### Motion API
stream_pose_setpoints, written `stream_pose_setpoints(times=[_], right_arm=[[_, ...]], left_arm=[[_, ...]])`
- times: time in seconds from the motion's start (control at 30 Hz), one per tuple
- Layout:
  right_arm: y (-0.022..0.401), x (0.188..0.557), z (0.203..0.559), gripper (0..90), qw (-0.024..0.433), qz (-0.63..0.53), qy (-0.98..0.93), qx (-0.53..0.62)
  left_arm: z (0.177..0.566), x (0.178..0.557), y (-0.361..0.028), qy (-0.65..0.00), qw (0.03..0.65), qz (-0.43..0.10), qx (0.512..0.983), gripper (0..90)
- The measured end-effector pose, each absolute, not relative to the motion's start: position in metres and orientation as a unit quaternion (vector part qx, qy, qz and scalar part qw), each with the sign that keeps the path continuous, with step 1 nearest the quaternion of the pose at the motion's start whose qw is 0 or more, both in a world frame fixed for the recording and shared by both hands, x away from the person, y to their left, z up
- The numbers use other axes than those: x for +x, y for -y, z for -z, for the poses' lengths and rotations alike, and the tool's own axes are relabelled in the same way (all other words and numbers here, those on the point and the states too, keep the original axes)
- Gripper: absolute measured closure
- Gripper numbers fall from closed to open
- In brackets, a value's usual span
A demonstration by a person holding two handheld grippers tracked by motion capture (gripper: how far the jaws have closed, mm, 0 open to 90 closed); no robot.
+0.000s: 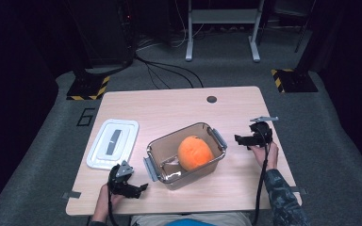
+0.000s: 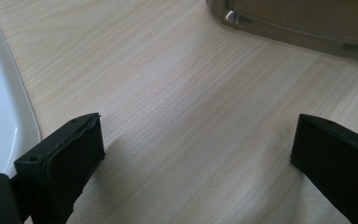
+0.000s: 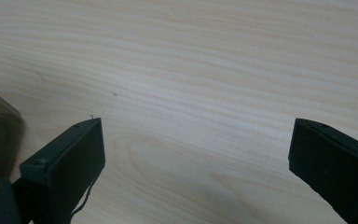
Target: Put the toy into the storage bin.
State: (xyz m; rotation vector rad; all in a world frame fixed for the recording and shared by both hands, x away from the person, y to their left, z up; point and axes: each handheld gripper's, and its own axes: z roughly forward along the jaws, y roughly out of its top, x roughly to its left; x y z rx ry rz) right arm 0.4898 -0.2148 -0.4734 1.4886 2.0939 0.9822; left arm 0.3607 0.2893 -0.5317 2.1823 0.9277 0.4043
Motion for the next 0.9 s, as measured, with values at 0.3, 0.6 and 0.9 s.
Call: stream_pose_setpoints(times=[0.3, 0.6, 0.9], right_arm=[[0.227, 0.491, 0.499, 2.9, 0.189, -0.345, -0.738, 0.548], [0.237, 0.489, 0.514, 2.7, 0.193, -0.342, -0.731, 0.558], [0.238, 0.487, 0.526, 2.3, 0.212, -0.334, -0.73, 0.558]], left_arm=[[0.531, 0.36, -0.289, -0.363, 0.357, -0.155, 0.847, 2.2], [0.531, 0.36, -0.289, -0.364, 0.357, -0.155, 0.846, 2.2], [0.531, 0.36, -0.289, -0.364, 0.357, -0.156, 0.846, 2.2]])
